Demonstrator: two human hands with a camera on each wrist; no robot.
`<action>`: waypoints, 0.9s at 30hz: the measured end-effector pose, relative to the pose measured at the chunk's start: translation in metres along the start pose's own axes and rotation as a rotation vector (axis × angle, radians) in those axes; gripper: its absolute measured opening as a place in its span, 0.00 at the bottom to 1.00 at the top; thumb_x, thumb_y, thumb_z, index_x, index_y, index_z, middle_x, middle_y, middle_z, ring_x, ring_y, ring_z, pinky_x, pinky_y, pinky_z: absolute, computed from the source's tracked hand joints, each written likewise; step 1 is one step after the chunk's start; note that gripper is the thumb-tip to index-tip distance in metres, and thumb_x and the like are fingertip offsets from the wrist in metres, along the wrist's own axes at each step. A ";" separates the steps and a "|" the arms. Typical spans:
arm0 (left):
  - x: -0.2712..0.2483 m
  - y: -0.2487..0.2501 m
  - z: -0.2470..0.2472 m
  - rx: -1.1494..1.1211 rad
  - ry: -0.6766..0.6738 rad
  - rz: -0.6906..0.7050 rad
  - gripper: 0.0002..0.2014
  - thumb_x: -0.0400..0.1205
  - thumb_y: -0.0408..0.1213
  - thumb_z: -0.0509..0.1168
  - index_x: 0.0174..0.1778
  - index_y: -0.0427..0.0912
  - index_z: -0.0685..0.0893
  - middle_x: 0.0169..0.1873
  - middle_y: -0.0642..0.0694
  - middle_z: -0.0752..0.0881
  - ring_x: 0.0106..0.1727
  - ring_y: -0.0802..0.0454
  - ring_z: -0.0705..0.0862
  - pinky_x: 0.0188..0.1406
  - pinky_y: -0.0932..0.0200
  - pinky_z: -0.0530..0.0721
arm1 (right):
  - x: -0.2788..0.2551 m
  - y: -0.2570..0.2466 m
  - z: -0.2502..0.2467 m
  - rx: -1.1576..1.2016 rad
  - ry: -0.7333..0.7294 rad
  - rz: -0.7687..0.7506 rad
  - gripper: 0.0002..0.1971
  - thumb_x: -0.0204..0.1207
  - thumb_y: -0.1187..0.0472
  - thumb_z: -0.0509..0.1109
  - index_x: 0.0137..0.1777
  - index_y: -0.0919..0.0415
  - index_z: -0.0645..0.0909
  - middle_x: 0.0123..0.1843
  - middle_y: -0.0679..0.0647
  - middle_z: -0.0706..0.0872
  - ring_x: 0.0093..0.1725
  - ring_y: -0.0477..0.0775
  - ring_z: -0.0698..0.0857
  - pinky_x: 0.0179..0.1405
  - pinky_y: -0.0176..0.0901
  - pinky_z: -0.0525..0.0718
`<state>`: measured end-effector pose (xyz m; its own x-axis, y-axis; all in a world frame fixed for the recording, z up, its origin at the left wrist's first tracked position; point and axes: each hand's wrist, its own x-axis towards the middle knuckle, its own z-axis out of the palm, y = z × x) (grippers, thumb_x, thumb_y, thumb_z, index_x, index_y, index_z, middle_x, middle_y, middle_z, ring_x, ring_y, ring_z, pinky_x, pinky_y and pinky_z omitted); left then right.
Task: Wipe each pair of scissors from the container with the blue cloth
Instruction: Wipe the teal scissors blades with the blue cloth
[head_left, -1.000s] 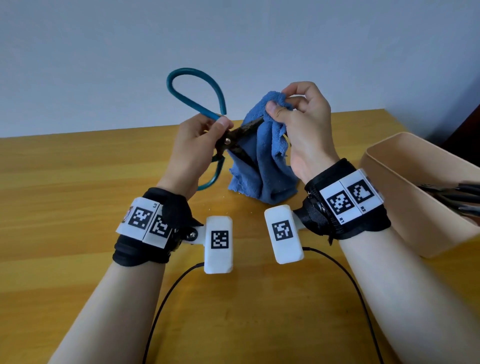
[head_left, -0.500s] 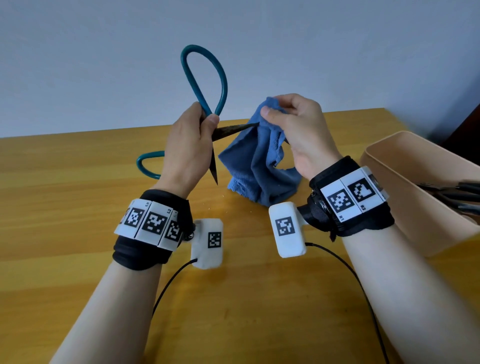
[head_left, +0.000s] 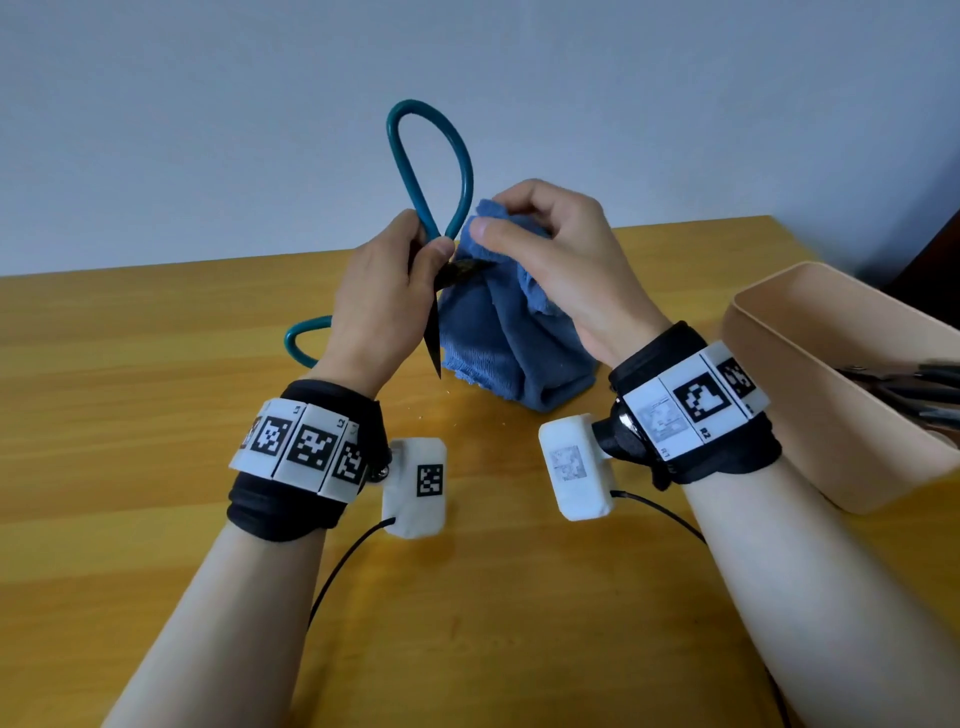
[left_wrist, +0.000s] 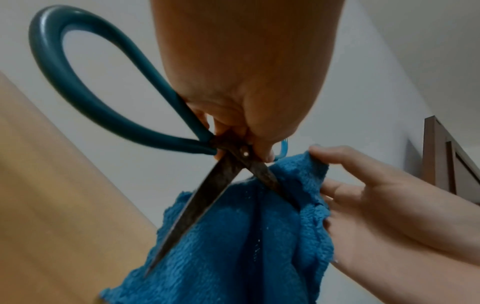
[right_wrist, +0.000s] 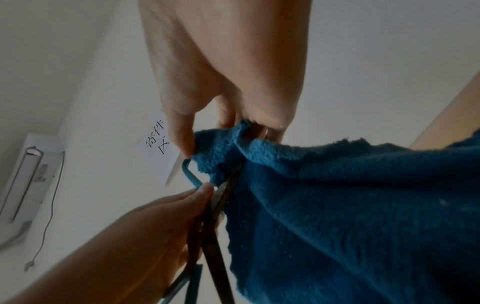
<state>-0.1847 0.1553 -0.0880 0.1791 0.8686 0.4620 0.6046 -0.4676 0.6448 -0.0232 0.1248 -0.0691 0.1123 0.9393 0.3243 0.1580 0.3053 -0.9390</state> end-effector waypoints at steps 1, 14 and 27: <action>0.000 -0.001 0.000 -0.005 0.005 0.002 0.13 0.89 0.42 0.61 0.43 0.37 0.75 0.32 0.49 0.81 0.40 0.42 0.83 0.40 0.41 0.79 | -0.001 -0.001 0.000 -0.003 -0.025 0.007 0.09 0.79 0.60 0.74 0.48 0.67 0.87 0.44 0.57 0.91 0.45 0.44 0.88 0.49 0.33 0.85; -0.001 0.004 0.005 -0.023 0.035 0.038 0.14 0.87 0.42 0.64 0.39 0.39 0.75 0.27 0.53 0.76 0.30 0.55 0.73 0.32 0.52 0.69 | 0.000 0.014 -0.001 -0.309 -0.129 0.033 0.08 0.70 0.57 0.82 0.47 0.58 0.91 0.42 0.50 0.93 0.46 0.48 0.90 0.52 0.48 0.89; 0.001 0.000 0.008 0.028 0.038 0.045 0.13 0.87 0.42 0.65 0.39 0.40 0.76 0.27 0.55 0.76 0.32 0.49 0.74 0.34 0.52 0.69 | -0.001 0.017 0.003 -0.396 -0.174 0.020 0.04 0.77 0.61 0.77 0.49 0.60 0.91 0.44 0.53 0.93 0.47 0.51 0.91 0.52 0.53 0.89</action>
<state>-0.1781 0.1578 -0.0925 0.1775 0.8399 0.5130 0.6183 -0.5007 0.6058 -0.0234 0.1295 -0.0860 -0.0428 0.9672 0.2502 0.5255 0.2348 -0.8178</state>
